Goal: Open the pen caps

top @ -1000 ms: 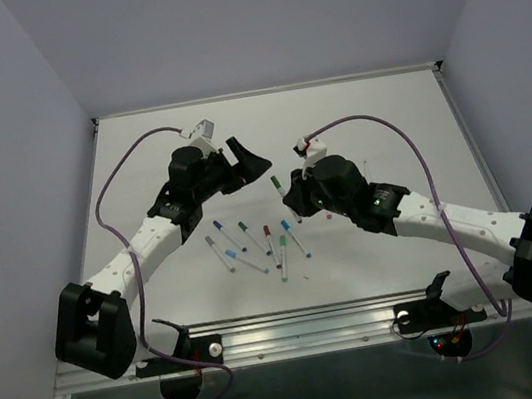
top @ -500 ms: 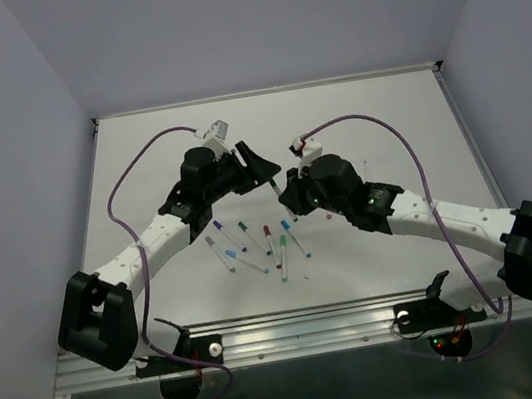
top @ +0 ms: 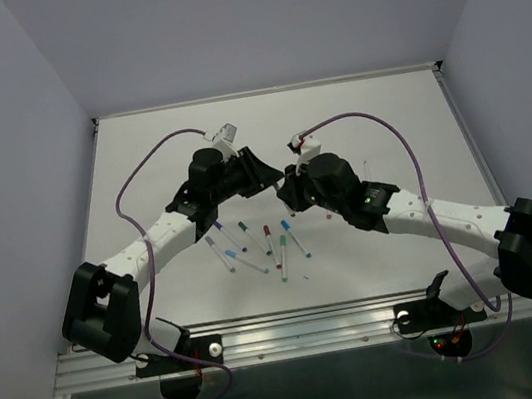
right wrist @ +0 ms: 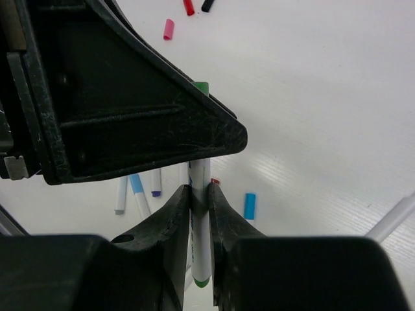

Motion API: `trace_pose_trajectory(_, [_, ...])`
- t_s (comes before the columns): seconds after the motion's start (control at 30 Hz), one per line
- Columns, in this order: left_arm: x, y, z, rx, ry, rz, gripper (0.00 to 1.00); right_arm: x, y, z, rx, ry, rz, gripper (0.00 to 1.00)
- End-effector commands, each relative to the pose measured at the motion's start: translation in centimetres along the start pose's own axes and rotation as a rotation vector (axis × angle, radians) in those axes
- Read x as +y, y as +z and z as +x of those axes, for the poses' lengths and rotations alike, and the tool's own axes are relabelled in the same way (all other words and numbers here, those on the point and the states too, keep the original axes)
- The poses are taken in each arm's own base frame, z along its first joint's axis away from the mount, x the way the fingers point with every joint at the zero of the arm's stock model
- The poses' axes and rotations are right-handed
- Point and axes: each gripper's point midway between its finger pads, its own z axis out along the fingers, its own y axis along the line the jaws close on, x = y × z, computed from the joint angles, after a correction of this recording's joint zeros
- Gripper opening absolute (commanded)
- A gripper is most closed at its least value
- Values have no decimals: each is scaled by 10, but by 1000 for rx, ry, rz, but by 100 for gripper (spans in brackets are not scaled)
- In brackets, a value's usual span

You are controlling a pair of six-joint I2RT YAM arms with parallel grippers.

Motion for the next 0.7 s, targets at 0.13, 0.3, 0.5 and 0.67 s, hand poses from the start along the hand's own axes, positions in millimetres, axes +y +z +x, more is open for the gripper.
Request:
trace_pose_trajectory(0.13, [-30,-4,-22,-67,27,72,17,8,2,-37,-107,-1,-16,1])
trace_pose_trajectory(0.3, [-32,-5,-23,-69,27,76,7,12,0,-32,-91,-14,-46,5])
trace_pose_trajectory(0.5, [-33,-6,-22,-69,25,78,1,6,6,-27,-80,-9,-15,47])
trace_pose_trajectory(0.67, [-35,-9,-24,-79,19,81,0,6,11,-23,-69,-13,-10,32])
